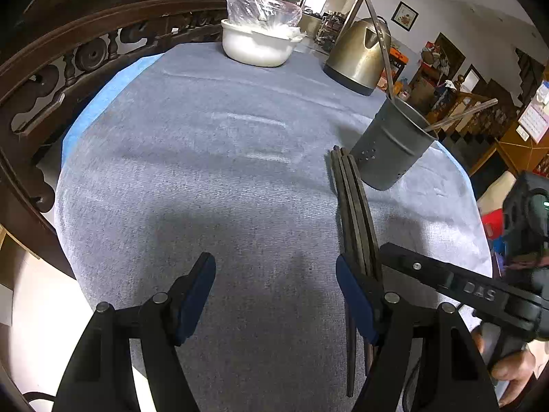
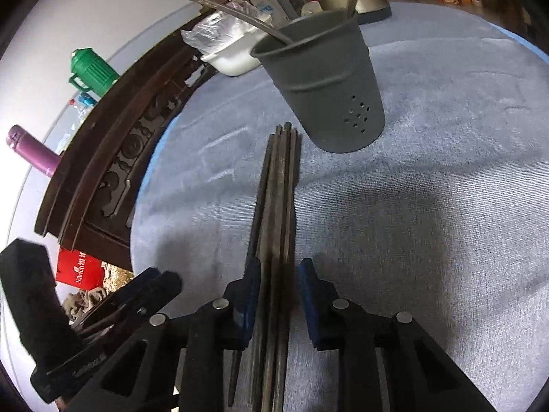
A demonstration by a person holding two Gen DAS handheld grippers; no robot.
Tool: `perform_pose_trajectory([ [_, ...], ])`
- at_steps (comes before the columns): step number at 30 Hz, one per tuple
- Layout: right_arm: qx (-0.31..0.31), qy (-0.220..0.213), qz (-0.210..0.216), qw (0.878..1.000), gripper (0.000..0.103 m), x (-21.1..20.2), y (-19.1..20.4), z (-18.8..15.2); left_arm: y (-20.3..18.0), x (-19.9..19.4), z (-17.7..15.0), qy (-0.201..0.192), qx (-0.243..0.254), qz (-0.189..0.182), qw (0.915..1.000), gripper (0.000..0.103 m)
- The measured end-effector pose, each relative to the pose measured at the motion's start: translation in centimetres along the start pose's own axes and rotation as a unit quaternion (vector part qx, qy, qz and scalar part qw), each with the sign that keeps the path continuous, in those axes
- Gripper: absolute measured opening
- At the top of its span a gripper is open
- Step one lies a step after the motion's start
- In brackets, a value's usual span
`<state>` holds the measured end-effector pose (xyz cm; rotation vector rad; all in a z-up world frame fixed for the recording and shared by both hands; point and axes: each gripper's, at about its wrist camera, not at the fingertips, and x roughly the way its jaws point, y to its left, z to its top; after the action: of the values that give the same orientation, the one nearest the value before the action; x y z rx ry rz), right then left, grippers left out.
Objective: Organize utensils
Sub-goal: 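Lower the left tool onto a chopstick while the right tool grasps another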
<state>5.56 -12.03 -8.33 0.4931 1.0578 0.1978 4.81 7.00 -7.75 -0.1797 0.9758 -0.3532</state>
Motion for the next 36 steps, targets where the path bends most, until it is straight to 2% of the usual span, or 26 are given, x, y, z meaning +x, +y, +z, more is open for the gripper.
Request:
perform_pose_trajectory([
  [4,0.005,0.011,0.006,1.000,0.024,0.6,-0.1,0.0,0.2,-0.2,0.0,0.000,-0.001,0.000,1.0000,0.073],
  [5,0.004,0.010,0.008,1.000,0.015,0.6,0.0,0.0,0.2,-0.1,0.0,0.001,-0.001,0.000,1.0000,0.073],
  [7,0.009,0.009,0.004,1.000,0.007,0.6,-0.2,0.1,0.1,-0.1,0.0,0.005,-0.002,-0.001,1.0000,0.073],
  [14,0.061,0.019,0.033,0.997,0.007,-0.5,-3.1,-0.2,-1.0,0.2,0.2,0.013,0.010,-0.003,0.9999,0.073],
  [20,0.074,0.024,0.054,0.996,0.007,-1.3,-3.5,-0.7,-2.9,2.5,0.6,0.059,0.021,-0.032,0.9975,0.073],
  [23,0.090,0.022,0.075,0.993,0.007,-1.8,-4.2,-0.8,-3.8,3.5,0.7,0.071,0.026,-0.030,0.9967,0.073],
  [29,0.109,0.014,0.071,0.991,0.008,-2.8,-6.4,-1.5,-5.4,4.3,0.7,0.058,0.052,-0.009,0.9970,0.073],
  [36,0.090,0.012,0.042,0.995,0.008,-2.9,-6.2,-1.8,-5.6,4.6,0.8,0.041,0.080,0.025,0.9956,0.057],
])
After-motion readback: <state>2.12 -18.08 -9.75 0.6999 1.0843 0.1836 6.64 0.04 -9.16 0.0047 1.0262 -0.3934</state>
